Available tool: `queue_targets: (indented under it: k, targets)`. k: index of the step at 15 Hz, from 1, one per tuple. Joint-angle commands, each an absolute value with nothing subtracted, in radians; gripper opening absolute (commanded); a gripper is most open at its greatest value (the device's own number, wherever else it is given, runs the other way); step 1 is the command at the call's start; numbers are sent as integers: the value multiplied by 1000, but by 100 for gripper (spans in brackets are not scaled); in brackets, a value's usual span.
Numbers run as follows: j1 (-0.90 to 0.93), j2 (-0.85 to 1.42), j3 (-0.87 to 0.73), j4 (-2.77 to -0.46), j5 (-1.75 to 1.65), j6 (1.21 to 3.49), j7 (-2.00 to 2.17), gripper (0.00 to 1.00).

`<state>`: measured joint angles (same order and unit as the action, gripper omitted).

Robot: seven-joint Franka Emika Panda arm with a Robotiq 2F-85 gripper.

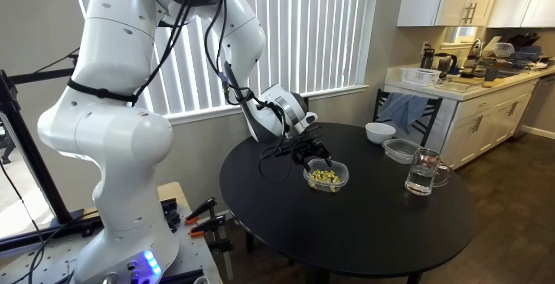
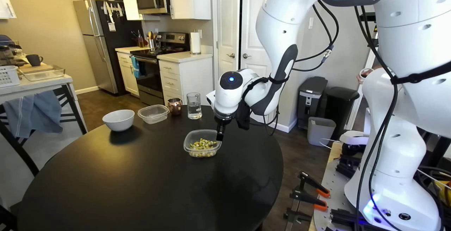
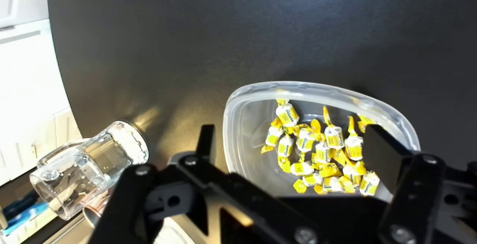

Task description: Pour the contents of the lunchbox onto the table

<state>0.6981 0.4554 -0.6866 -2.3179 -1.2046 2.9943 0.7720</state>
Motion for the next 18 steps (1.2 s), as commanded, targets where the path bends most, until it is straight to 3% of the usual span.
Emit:
queue_targets:
  k: [1, 6, 11, 17, 18]
  targets:
    - [698, 455, -687, -2318, -1205, 2994, 772, 100]
    - [699, 476, -678, -2302, -1201, 2994, 771, 100]
    - [666, 566, -573, -2200, -1145, 3094, 762, 100]
    - [564, 726, -444, -2149, -1067, 3045, 689, 100]
    - [551, 743, -439, -2141, -1071, 3035, 683, 75]
